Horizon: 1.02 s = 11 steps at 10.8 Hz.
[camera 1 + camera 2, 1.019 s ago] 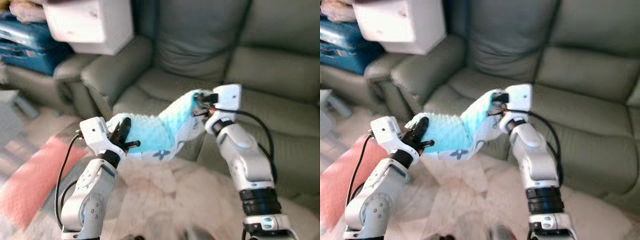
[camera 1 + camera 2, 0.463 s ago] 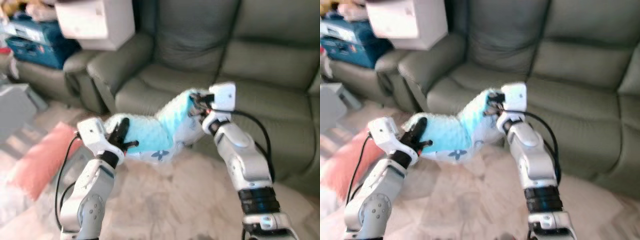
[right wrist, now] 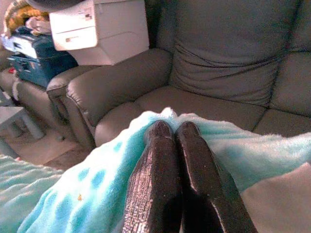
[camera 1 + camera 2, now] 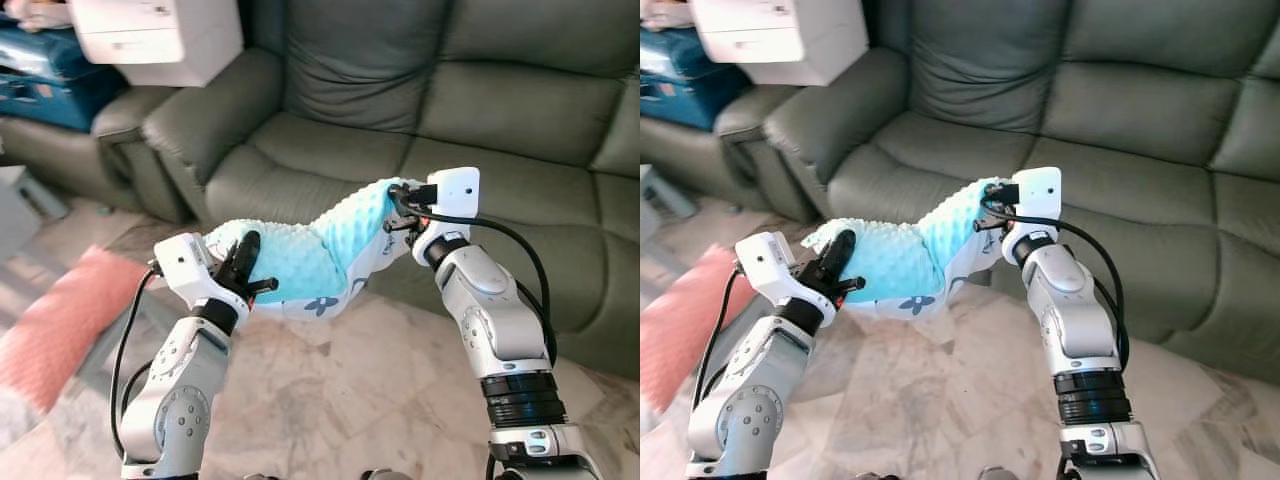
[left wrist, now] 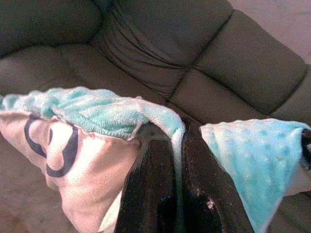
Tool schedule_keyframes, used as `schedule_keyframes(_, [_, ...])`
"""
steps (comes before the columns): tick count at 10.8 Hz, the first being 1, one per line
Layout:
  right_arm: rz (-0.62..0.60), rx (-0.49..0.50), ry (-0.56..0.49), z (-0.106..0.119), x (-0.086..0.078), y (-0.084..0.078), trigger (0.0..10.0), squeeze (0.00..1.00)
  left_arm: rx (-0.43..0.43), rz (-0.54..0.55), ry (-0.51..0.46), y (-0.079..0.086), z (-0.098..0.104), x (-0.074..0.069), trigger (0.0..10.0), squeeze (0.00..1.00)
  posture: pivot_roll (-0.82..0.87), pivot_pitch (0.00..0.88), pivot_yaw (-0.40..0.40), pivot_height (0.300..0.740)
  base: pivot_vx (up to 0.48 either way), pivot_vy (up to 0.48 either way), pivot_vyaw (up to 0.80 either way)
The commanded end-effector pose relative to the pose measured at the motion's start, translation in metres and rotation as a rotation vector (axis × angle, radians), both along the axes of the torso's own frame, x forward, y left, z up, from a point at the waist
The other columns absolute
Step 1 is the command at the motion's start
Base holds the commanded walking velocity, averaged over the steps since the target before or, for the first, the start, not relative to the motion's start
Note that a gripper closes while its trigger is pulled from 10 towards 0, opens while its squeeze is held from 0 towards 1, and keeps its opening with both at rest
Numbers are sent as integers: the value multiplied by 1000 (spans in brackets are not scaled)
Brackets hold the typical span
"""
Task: Move the pillow to the sofa
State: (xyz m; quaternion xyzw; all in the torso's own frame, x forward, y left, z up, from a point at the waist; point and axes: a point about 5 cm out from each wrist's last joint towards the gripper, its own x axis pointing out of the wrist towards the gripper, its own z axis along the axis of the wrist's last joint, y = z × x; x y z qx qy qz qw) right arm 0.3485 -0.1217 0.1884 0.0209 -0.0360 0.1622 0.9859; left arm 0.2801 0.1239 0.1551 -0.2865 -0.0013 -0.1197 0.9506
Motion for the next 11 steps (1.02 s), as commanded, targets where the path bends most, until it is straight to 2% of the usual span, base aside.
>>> schedule_keyframes(1, [16, 6, -9, 5, 1, 6, 10000, 0, -32, -11, -15, -3, 1, -1, 0, 0, -295, 126, 86, 740, 0, 0, -763])
schedule_keyframes(9, [29, 3, 3, 3, -1, 7, 10000, 0, -55, -39, -23, -8, 0, -2, 0, 0, -302, 133, 80, 740, 0, 0, -746])
schedule_keyframes(11, [29, -1, 3, 3, -1, 7, 10000, 0, -53, -49, -28, -9, 0, -3, 0, 0, -304, 136, 78, 740, 321, 0, -741])
